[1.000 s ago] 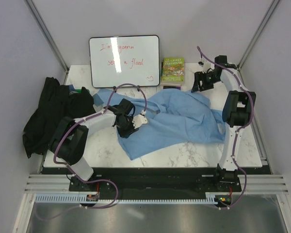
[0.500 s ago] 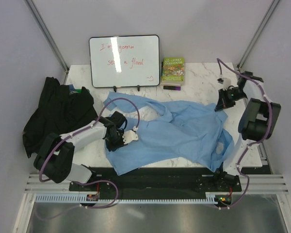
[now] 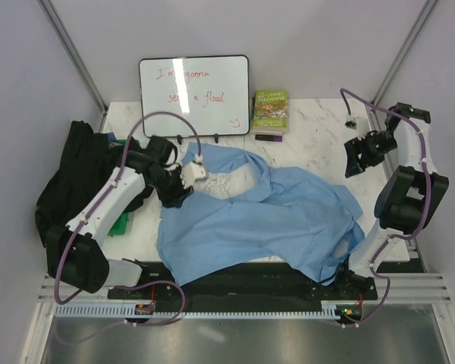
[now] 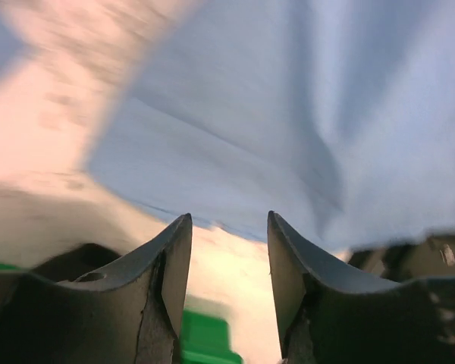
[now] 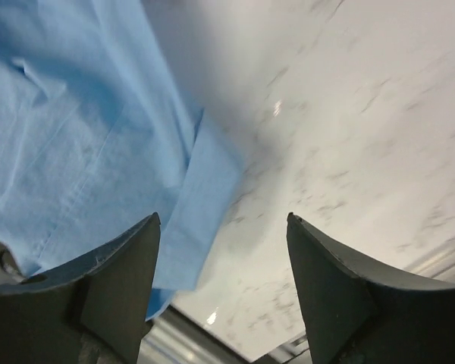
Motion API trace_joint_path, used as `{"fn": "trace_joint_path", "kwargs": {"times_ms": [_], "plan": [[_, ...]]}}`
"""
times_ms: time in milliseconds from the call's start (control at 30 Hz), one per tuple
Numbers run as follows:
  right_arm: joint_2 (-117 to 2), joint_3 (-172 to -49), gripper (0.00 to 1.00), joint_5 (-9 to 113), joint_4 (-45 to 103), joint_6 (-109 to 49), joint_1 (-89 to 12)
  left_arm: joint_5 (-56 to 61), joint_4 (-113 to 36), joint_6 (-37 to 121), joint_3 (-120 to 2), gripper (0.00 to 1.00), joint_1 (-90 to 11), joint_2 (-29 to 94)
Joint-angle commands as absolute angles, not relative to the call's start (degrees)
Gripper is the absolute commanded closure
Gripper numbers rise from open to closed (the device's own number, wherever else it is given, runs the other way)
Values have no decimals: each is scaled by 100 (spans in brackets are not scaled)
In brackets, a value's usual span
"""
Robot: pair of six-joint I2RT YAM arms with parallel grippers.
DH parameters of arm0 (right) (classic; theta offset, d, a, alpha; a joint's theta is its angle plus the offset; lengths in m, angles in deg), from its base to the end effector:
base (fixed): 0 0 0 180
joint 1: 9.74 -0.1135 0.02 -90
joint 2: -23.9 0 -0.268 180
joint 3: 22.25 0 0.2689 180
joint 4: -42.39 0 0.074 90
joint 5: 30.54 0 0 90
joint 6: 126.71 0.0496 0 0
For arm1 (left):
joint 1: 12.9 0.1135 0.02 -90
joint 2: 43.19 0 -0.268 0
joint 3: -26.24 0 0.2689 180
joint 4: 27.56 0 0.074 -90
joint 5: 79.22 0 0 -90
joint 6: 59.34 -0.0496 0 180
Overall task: Fold and stack the long sleeve shirts
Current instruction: Flatten the shirt out
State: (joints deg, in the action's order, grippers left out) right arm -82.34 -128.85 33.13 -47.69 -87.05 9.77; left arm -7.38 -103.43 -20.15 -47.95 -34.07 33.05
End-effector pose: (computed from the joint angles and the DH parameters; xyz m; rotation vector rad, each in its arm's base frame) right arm 0.3508 -0.1010 0.2540 -0.7526 2.7233 0.5379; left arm 0.2279 -0.1048 0.2457 1.7054 2.2666 -0.3614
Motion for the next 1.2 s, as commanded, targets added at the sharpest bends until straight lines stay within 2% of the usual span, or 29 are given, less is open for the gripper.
{"fn": "trace_joint_path", "kwargs": {"times_ms": [0,100,267,433,533,600,733,800,833,867,1000,1067,1100,1167], "plan": [[-8613,-14016,26,2492,-4926,-8137,644,-1227,-8584,-342,-6020,46,-2881,3809],[-8904,-14333,28,2088,-4549,-7381,214,-699,-7889,469,-6591,44,-2854,4597],[-9177,-14167,34,1543,-3540,-6309,-516,-74,-7781,1412,-7890,42,-2758,6023],[-9168,-13544,40,1735,-2887,-5842,-745,347,-7815,1818,-8622,41,-2758,7182],[-9168,-13158,46,1964,-2825,-5929,-745,261,-7824,1870,-8781,41,-2758,7431],[-9151,-12946,49,2034,-2790,-5973,-745,-11,-7859,1941,-8790,46,-2758,7563],[-9054,-12550,49,2035,-2755,-6052,-728,-170,-8157,2081,-9114,51,-2775,8010],[-9019,-12532,49,1956,-2772,-6009,-710,-659,-8623,2099,-9667,69,-2767,8344],[-8984,-12558,49,1886,-2781,-5991,-667,-863,-8711,2116,-9817,89,-2767,8380],[-8949,-12593,49,1876,-2798,-5956,-640,-1030,-8799,2169,-10027,97,-2784,8389],[-8808,-12935,48,1631,-2983,-5956,-360,-2259,-8844,1977,-10398,98,-2898,7778],[-8764,-13050,47,1437,-3141,-5999,-245,-2411,-8818,1409,-10311,98,-3292,7215],[-8712,-13137,48,1419,-3176,-6000,-140,-2386,-8818,1109,-10189,98,-3503,6533],[-8685,-13191,47,1410,-3255,-6026,-60,-2219,-8818,-2,-9444,98,-4389,5765]]}}
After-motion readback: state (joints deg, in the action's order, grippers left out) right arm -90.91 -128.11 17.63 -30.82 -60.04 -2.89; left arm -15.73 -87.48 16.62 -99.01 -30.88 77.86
